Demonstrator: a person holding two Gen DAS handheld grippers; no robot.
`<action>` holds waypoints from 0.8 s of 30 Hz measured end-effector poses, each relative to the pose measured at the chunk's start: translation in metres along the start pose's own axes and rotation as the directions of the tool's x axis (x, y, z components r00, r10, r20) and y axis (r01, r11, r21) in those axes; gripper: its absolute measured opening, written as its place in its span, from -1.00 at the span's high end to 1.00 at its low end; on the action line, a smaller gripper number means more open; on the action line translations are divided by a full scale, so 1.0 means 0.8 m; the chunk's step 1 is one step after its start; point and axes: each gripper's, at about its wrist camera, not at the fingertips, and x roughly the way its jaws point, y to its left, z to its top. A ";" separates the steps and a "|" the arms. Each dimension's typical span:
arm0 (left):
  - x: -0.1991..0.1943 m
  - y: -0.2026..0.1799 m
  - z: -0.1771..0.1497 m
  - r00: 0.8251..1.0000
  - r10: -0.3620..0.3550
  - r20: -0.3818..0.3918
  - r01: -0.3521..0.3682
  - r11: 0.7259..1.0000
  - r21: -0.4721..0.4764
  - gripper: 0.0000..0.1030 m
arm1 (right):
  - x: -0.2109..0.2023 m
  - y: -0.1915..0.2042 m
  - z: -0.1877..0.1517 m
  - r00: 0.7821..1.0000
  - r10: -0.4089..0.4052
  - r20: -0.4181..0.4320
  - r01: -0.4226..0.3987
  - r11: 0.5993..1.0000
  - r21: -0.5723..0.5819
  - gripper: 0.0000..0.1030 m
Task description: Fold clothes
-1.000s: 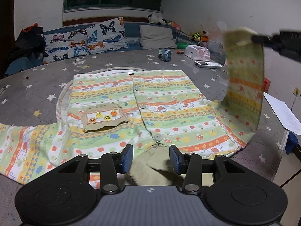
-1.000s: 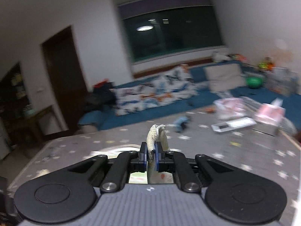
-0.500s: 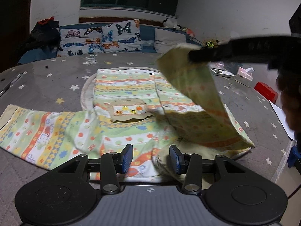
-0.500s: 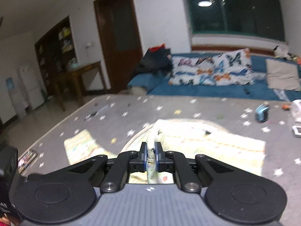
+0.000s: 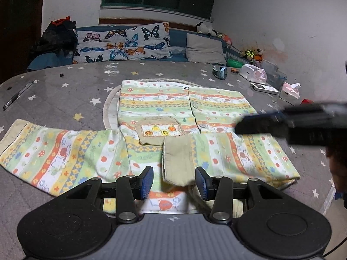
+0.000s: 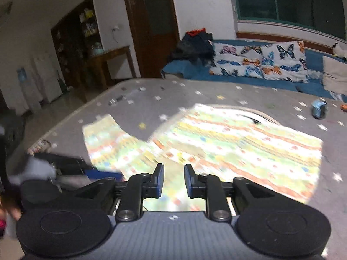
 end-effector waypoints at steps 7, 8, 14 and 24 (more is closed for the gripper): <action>0.013 -0.012 0.013 1.000 -0.019 0.006 0.019 1.000 0.015 0.20 | -0.021 -0.055 -0.055 0.989 -0.109 -0.103 0.115 0.992 0.052 0.62; 0.015 -0.014 0.015 1.000 -0.022 0.007 0.022 1.000 0.017 0.21 | -0.024 -0.060 -0.061 0.986 -0.120 -0.112 0.127 0.990 0.059 0.62; 0.036 -0.018 0.019 0.999 -0.021 -0.028 0.022 0.999 0.032 0.26 | -0.037 -0.080 -0.080 0.978 -0.160 -0.131 0.171 0.982 0.075 0.62; 0.063 -0.015 0.032 0.999 -0.018 -0.035 0.019 1.000 0.010 0.31 | -0.007 -0.115 -0.049 0.971 -0.226 -0.074 0.234 0.965 0.120 0.56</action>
